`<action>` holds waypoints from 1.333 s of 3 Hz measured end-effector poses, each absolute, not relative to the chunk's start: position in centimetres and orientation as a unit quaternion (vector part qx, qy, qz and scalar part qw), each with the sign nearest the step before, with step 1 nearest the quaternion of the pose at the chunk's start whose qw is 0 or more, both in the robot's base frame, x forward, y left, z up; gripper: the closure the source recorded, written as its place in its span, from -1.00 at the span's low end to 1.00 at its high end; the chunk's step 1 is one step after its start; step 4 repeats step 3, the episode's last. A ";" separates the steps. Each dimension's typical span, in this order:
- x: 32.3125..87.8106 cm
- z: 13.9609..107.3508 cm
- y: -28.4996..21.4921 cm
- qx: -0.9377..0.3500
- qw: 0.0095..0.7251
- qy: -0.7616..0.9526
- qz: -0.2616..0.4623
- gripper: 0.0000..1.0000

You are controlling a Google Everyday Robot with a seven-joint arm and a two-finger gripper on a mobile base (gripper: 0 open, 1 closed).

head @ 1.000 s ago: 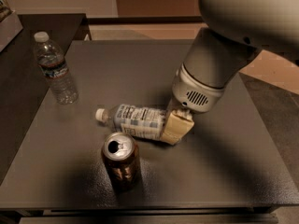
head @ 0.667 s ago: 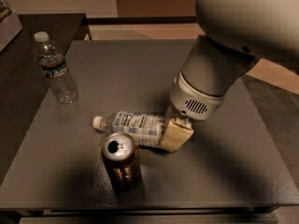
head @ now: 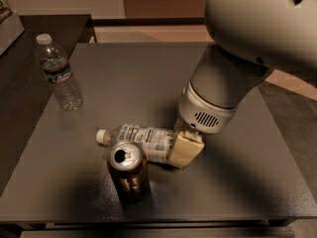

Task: Move blue plastic bottle near orange can

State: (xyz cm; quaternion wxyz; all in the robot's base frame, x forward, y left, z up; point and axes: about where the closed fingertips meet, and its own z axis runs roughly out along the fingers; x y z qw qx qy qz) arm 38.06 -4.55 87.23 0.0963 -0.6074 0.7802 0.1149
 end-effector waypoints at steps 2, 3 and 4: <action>37.9 87.5 -4.4 -0.608 0.100 0.779 0.112 -1.00; 37.9 87.5 -4.4 -0.608 0.100 0.779 0.112 -1.00; 37.9 87.5 -4.4 -0.608 0.100 0.779 0.112 -1.00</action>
Offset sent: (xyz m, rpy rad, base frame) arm -0.0006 0.0005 0.0013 -0.0003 -0.0045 0.0004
